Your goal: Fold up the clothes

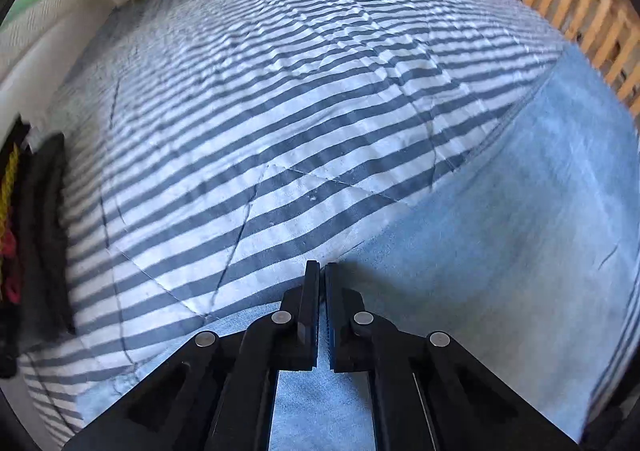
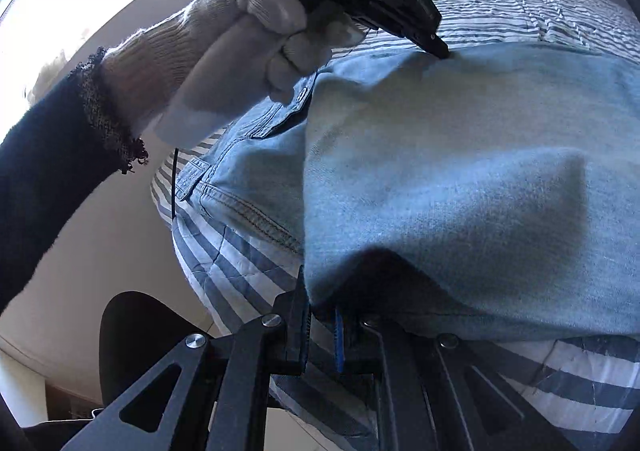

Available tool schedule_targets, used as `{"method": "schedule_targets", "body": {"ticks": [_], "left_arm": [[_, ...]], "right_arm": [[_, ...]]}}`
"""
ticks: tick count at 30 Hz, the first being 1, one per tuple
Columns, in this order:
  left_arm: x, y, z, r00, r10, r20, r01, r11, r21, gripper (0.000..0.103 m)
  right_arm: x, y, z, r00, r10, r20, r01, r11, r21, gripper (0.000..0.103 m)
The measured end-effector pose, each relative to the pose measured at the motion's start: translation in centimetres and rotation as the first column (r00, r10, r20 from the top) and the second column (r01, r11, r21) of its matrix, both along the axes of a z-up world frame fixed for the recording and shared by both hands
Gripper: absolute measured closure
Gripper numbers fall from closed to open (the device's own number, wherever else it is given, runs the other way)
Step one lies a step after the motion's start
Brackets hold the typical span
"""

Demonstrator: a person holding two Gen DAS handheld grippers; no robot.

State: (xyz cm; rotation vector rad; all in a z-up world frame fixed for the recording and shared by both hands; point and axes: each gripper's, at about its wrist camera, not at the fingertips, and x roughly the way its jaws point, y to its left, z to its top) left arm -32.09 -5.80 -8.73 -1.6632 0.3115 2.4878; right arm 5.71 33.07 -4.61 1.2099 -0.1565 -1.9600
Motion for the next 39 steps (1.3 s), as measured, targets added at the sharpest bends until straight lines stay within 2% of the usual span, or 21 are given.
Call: {"method": "schedule_targets", "body": {"ticks": [2, 5, 7, 9, 10, 11, 12, 14, 16, 20, 22, 23, 25, 27, 28, 30, 32, 33, 36, 37, 39], "left_arm": [[0.4, 0.1, 0.8, 1.0, 0.012, -0.022, -0.012, 1.0, -0.005, 0.101], [0.4, -0.8, 3.0, 0.994, 0.071, -0.088, -0.067, 0.997, 0.039, 0.102], [-0.2, -0.3, 2.5, 0.994, 0.054, -0.093, -0.056, 0.998, -0.023, 0.101], [-0.6, 0.1, 0.9, 0.996, 0.048, -0.078, -0.055, 0.994, -0.095, 0.103], [-1.1, 0.1, -0.3, 0.996, 0.069, -0.062, -0.078, 0.983, -0.165, 0.103], [-1.9, -0.3, -1.6, 0.997, 0.077, -0.029, -0.081, 0.977, -0.197, 0.103], [-2.0, -0.4, -1.6, 0.995, 0.079, -0.06, -0.09, 0.974, -0.207, 0.103], [-2.1, -1.3, -0.5, 0.992, 0.117, -0.054, -0.123, 0.984, -0.128, 0.103], [-1.0, -2.3, 1.8, 0.99, 0.128, -0.065, -0.13, 0.991, -0.02, 0.1], [3.2, -3.4, 5.9, 0.987, 0.124, -0.102, -0.121, 0.992, 0.043, 0.086], [5.9, -4.0, 6.8, 0.991, 0.109, -0.077, -0.097, 0.985, 0.146, 0.085], [7.2, -3.8, 6.7, 0.994, 0.097, -0.051, -0.087, 0.984, 0.158, 0.085], [10.5, -3.5, 6.1, 0.995, 0.091, -0.045, -0.087, 0.993, 0.073, 0.085], [13.4, -4.5, 5.8, 0.989, 0.144, -0.046, -0.142, 0.989, 0.031, 0.084], [15.3, -6.1, 5.7, 0.976, 0.214, -0.045, -0.212, 0.976, 0.052, 0.08], [18.5, -9.1, 6.0, 0.939, 0.34, -0.047, -0.336, 0.939, 0.077, 0.048], [21.9, -12.4, 6.3, 0.886, 0.458, -0.076, -0.451, 0.887, 0.096, 0.036], [23.4, -14.0, 6.1, 0.86, 0.506, -0.071, -0.498, 0.861, 0.109, 0.036], [26.9, -18.9, 4.4, 0.735, 0.678, 0.015, -0.668, 0.721, 0.181, 0.036], [27.5, -19.8, 3.7, 0.71, 0.703, 0.051, -0.692, 0.682, 0.235, 0.036], [27.6, -20.4, 2.2, 0.697, 0.709, 0.106, -0.699, 0.64, 0.318, 0.038]], "right_arm": [[0.4, 0.1, 0.2, 1.0, -0.005, -0.021, 0.005, 1.0, 0.004, 0.095], [1.7, 0.0, 1.3, 0.995, -0.011, -0.1, 0.012, 1.0, 0.014, 0.095], [1.4, -0.6, 1.0, 0.993, -0.012, -0.114, 0.015, 0.999, 0.028, 0.094], [0.6, -0.6, -0.3, 0.998, -0.025, -0.053, 0.027, 0.999, 0.028, 0.094], [0.4, -0.7, -0.7, 0.999, -0.029, -0.038, 0.03, 0.999, 0.023, 0.094], [0.7, -0.9, -0.4, 0.998, -0.023, -0.052, 0.025, 0.999, 0.03, 0.094], [1.0, -1.3, -0.1, 0.997, -0.01, -0.077, 0.014, 0.998, 0.053, 0.094], [1.5, -1.5, 0.5, 0.993, 0.013, -0.114, -0.005, 0.998, 0.067, 0.094], [1.1, -1.0, 0.9, 0.996, 0.004, -0.085, -0.003, 1.0, 0.017, 0.093], [0.4, 0.1, 0.3, 1.0, -0.015, -0.006, 0.015, 1.0, -0.022, 0.092], [1.0, 0.4, 0.4, 1.0, -0.024, -0.015, 0.024, 1.0, -0.018, 0.092], [1.2, 1.0, 0.6, 1.0, -0.027, -0.015, 0.027, 0.999, -0.02, 0.091], [0.7, 1.9, 0.5, 0.998, -0.049, 0.031, 0.051, 0.997, -0.062, 0.091], [0.1, 2.2, 0.7, 0.993, -0.066, 0.1, 0.077, 0.99, -0.117, 0.091], [-0.4, 2.4, 0.9, 0.99, -0.071, 0.119, 0.087, 0.987, -0.136, 0.091], [-0.5, 2.6, 1.2, 0.99, -0.073, 0.118, 0.088, 0.988, -0.131, 0.088], [-0.4, 2.5, 1.5, 0.991, -0.063, 0.117, 0.077, 0.99, -0.12, 0.083], [-0.4, 2.7, 1.5, 0.991, -0.058, 0.121, 0.072, 0.99, -0.121, 0.083], [-0.3, 3.3, 1.3, 0.986, -0.059, 0.156, 0.081, 0.987, -0.138, 0.081], [-0.4, 3.3, 1.1, 0.982, -0.057, 0.18, 0.084, 0.986, -0.147, 0.08], [-0.5, 3.1, 0.6, 0.974, -0.054, 0.22, 0.087, 0.986, -0.141, 0.079]]}}
